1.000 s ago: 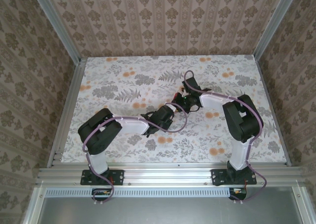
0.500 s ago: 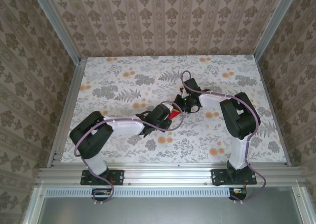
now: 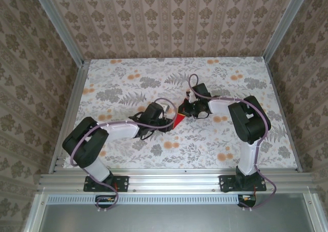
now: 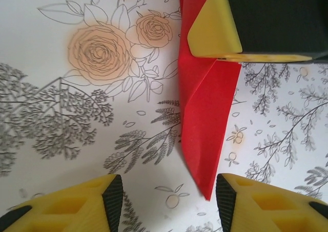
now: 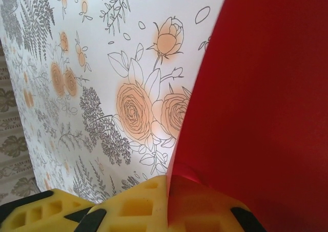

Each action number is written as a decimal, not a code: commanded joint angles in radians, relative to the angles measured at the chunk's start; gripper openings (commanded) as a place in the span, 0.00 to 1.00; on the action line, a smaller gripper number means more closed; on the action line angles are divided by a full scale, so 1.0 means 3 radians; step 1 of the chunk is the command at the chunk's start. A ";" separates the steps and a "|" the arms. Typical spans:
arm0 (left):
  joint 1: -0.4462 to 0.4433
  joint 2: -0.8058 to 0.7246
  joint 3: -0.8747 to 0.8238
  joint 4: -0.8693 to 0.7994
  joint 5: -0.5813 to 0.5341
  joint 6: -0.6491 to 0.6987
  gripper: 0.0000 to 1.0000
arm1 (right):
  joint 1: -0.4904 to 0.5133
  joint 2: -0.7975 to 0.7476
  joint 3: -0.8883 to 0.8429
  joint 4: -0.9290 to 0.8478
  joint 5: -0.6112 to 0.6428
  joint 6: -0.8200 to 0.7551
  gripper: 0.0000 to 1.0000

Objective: Fold a paper plane with a square sheet of paper (pick it up from the middle)
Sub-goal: Fold the wing for the fifth time at the center of the table.

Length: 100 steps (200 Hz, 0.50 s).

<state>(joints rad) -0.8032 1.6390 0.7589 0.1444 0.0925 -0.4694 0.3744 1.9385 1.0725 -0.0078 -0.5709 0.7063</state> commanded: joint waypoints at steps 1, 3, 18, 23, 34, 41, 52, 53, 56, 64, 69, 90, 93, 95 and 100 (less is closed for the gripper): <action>0.0020 0.0162 0.0012 0.0182 0.0256 -0.0179 0.51 | -0.0020 -0.0098 -0.0038 0.0139 -0.0119 0.0018 0.03; 0.0021 0.0174 0.0019 0.0187 0.0261 -0.0180 0.51 | -0.0021 -0.0096 -0.0041 0.0142 -0.0117 0.0018 0.03; 0.0018 0.0251 0.0057 0.0185 0.0287 -0.0187 0.48 | -0.0026 -0.0095 -0.0034 0.0144 -0.0117 0.0024 0.03; 0.0020 0.0267 0.0064 0.0186 0.0284 -0.0189 0.48 | -0.0029 -0.0096 -0.0042 0.0148 -0.0121 0.0026 0.03; 0.0019 0.0314 0.0089 0.0169 0.0259 -0.0186 0.46 | -0.0033 -0.0090 -0.0035 0.0157 -0.0130 0.0032 0.03; 0.0023 0.0333 0.0097 0.0166 0.0234 -0.0193 0.44 | -0.0036 -0.0088 -0.0034 0.0154 -0.0133 0.0033 0.03; 0.0029 0.0365 0.0113 0.0154 0.0202 -0.0191 0.41 | -0.0041 -0.0095 -0.0041 0.0162 -0.0139 0.0036 0.03; 0.0029 0.0368 0.0116 0.0153 0.0203 -0.0190 0.41 | -0.0041 -0.0095 -0.0041 0.0163 -0.0138 0.0037 0.03; 0.0029 0.0374 0.0120 0.0153 0.0190 -0.0193 0.40 | -0.0040 -0.0092 -0.0042 0.0165 -0.0142 0.0037 0.03; 0.0034 0.0389 0.0124 0.0153 0.0162 -0.0204 0.39 | -0.0045 -0.0093 -0.0042 0.0169 -0.0149 0.0048 0.03; 0.0036 0.0400 0.0127 0.0162 0.0152 -0.0209 0.37 | -0.0044 -0.0092 -0.0047 0.0174 -0.0155 0.0049 0.03; 0.0044 0.0436 0.0151 0.0174 0.0167 -0.0220 0.32 | -0.0050 -0.0087 -0.0047 0.0194 -0.0171 0.0064 0.02; 0.0048 0.0442 0.0154 0.0174 0.0172 -0.0219 0.31 | -0.0051 -0.0089 -0.0047 0.0195 -0.0174 0.0069 0.02; 0.0046 0.0446 0.0155 0.0173 0.0176 -0.0220 0.31 | -0.0052 -0.0089 -0.0047 0.0199 -0.0175 0.0069 0.02; 0.0044 0.0452 0.0165 0.0174 0.0187 -0.0220 0.30 | -0.0057 -0.0085 -0.0047 0.0199 -0.0173 0.0073 0.02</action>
<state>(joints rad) -0.7925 1.7382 0.7853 0.1947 0.1349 -0.5255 0.3645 1.9385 1.0695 0.0280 -0.5949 0.7136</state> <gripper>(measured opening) 0.319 0.049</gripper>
